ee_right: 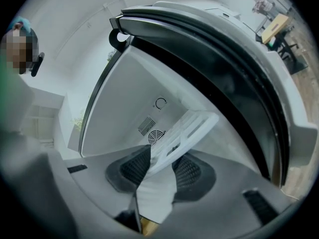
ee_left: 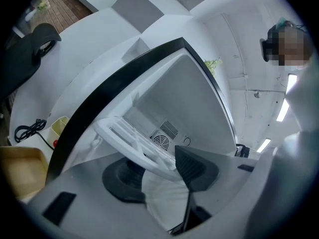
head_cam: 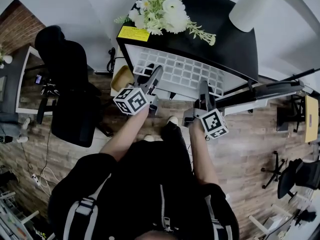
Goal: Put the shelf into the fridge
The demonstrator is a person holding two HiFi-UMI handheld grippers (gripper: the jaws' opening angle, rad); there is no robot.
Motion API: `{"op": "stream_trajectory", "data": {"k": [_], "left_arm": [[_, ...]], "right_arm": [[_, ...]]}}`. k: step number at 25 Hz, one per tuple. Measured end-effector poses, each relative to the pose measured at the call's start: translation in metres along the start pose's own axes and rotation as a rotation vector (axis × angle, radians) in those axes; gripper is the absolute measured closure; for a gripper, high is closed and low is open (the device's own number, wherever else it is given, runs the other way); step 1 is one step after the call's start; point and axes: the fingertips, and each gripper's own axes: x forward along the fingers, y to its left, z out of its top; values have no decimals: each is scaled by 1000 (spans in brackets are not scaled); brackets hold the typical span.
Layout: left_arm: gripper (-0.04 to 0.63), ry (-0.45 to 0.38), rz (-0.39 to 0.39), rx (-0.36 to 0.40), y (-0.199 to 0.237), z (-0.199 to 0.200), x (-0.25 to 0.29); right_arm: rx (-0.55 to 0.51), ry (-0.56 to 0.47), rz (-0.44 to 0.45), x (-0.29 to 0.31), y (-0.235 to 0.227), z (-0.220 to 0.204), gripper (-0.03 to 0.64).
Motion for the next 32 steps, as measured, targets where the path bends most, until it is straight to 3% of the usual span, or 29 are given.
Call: {"op": "stream_trajectory", "data": {"k": [32], "left_arm": [[407,-37,32,-9,21,7,48]], "right_arm": [[1,-31,0,48,-12,13,483]]}}
